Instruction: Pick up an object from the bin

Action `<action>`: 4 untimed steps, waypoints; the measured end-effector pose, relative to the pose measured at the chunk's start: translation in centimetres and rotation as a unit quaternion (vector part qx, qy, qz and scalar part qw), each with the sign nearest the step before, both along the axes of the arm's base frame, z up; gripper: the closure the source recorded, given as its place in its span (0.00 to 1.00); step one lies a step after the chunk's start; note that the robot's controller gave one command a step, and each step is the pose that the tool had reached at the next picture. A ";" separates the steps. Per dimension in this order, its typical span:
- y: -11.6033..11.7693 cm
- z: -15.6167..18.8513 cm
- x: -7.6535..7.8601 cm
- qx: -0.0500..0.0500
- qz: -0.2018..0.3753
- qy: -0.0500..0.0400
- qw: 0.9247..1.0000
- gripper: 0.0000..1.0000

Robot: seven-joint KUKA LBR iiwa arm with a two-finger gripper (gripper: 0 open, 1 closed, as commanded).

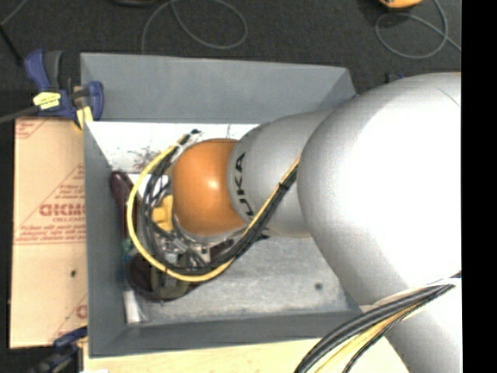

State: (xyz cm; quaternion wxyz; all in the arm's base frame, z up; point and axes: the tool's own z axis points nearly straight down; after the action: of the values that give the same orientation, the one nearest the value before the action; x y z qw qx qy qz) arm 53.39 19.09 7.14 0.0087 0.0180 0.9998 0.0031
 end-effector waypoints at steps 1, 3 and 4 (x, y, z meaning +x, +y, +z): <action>-1.1 3.7 -1.2 -0.001 -0.005 0.006 1.000 1.00; -1.9 9.2 -1.7 -0.002 0.007 0.004 1.000 1.00; -1.9 11.0 -1.0 0.001 0.007 -0.003 1.000 1.00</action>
Offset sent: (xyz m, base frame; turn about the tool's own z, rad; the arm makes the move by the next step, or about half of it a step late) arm -0.0066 0.0124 0.0431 -0.0417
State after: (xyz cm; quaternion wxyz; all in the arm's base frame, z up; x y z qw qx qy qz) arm 52.41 17.19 18.14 0.0115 0.0106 0.9999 0.0039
